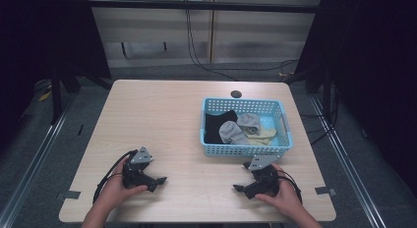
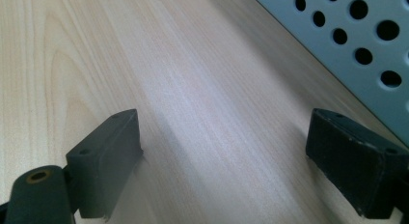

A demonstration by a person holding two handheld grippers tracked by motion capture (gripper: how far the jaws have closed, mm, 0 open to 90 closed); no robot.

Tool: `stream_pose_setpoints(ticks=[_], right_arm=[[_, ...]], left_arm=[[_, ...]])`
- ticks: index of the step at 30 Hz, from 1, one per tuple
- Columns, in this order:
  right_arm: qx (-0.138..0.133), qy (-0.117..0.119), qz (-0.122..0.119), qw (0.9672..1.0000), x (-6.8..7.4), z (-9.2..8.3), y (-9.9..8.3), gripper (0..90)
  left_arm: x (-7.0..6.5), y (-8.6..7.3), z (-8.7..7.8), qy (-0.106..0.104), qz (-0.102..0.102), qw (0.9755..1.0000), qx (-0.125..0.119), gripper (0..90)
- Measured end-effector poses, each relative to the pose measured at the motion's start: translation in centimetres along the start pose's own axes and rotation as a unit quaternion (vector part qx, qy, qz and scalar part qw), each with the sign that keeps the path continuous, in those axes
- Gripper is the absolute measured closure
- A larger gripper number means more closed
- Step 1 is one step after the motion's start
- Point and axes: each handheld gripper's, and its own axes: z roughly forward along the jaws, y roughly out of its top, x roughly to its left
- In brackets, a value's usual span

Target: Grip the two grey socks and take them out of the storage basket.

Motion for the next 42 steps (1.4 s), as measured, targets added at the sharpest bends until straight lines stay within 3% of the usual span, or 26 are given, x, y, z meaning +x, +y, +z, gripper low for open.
stream_pose_setpoints(ticks=[5,8,10,11,12,13,16,19,21,22,26,30,35,42], right_arm=[[0.0,-0.002,0.005,1.0,0.0,0.0,0.1,12.3],[0.025,-0.002,0.038,0.999,0.0,-0.2,0.7,13.7],[0.035,-0.001,0.039,0.9986,0.0,-0.3,1.0,13.8],[0.069,0.008,0.016,0.9974,0.0,-0.5,1.4,14.0],[0.069,0.008,0.016,0.9974,0.0,-0.5,1.4,14.0],[0.101,0.011,0.002,0.9949,0.1,-0.7,1.9,14.0],[0.124,0.023,0.007,0.992,0.1,-0.8,2.3,14.3],[0.166,0.04,0.01,0.9852,0.0,-0.8,3.0,14.4],[0.195,0.045,-0.004,0.9798,0.1,-0.9,3.6,15.7],[0.195,0.045,-0.004,0.9798,0.1,-0.9,3.6,15.7],[0.228,0.046,-0.015,0.9725,-0.2,-1.3,4.7,17.2],[0.238,0.053,-0.018,0.9697,-0.7,-1.6,5.2,17.5],[0.263,0.054,-0.025,0.963,-1.5,-2.7,6.8,19.8],[0.256,0.057,-0.02,0.9649,-2.0,-3.9,8.6,22.0]], left_arm=[[0.0,0.0,0.0,0.002,0.002,1.0,0.0,0.2],[0.0,0.0,0.0,0.0,0.0,1.0,0.0,0.2],[0.0,0.0,0.0,0.0,0.0,1.0,0.0,0.2],[0.0,0.0,0.0,0.0,0.0,1.0,0.0,0.2],[0.0,0.0,0.0,0.0,0.0,1.0,0.0,0.2],[0.0,0.0,0.0,0.0,0.001,1.0,0.0,0.2],[0.0,0.0,0.0,0.0,0.001,1.0,0.0,0.2],[0.0,0.0,0.0,0.0,0.001,1.0,0.0,0.2],[0.0,0.0,0.0,-0.002,0.0,1.0,0.0,0.2],[0.0,0.0,0.0,-0.002,0.0,1.0,0.0,0.2],[0.0,0.0,0.0,0.0,0.001,1.0,0.0,0.2],[0.0,0.0,0.0,0.0,0.0,1.0,0.0,0.2],[0.0,0.0,0.0,0.002,0.003,1.0,0.001,0.2],[0.0,0.0,0.0,0.001,0.001,1.0,0.001,0.2]])
